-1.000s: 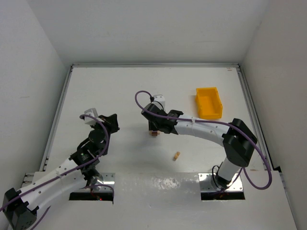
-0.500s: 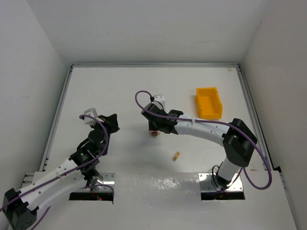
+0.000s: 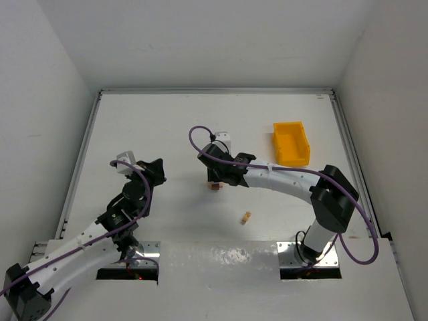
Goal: Build the wood block tower
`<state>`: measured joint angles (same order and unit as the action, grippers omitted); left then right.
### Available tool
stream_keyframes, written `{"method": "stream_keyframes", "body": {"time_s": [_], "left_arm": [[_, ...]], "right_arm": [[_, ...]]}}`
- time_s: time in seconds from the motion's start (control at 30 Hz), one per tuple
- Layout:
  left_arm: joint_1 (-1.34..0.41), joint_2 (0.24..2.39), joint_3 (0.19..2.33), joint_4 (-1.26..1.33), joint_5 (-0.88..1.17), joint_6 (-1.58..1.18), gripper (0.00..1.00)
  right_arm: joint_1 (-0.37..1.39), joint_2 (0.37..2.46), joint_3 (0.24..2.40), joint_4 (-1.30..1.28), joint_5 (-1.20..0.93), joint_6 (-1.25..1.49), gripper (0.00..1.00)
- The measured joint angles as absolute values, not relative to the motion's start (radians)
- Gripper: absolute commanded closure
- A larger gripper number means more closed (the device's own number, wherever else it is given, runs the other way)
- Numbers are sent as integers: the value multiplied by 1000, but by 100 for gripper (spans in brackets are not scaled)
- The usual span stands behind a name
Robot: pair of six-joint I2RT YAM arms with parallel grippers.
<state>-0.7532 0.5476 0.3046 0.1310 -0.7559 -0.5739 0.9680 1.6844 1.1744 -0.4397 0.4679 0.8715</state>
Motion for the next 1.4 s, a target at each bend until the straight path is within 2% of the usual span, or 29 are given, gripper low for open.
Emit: {"method": "stream_keyframes", "body": {"time_s": [1.3,1.4], "left_arm": [[-753,542,305,131,-756,-574,100],[-753,542,305,131,-756,-574,100]], "right_arm": [[965,1684,1171,-428,467,871,63],[965,1684,1171,-428,467,871,61]]}}
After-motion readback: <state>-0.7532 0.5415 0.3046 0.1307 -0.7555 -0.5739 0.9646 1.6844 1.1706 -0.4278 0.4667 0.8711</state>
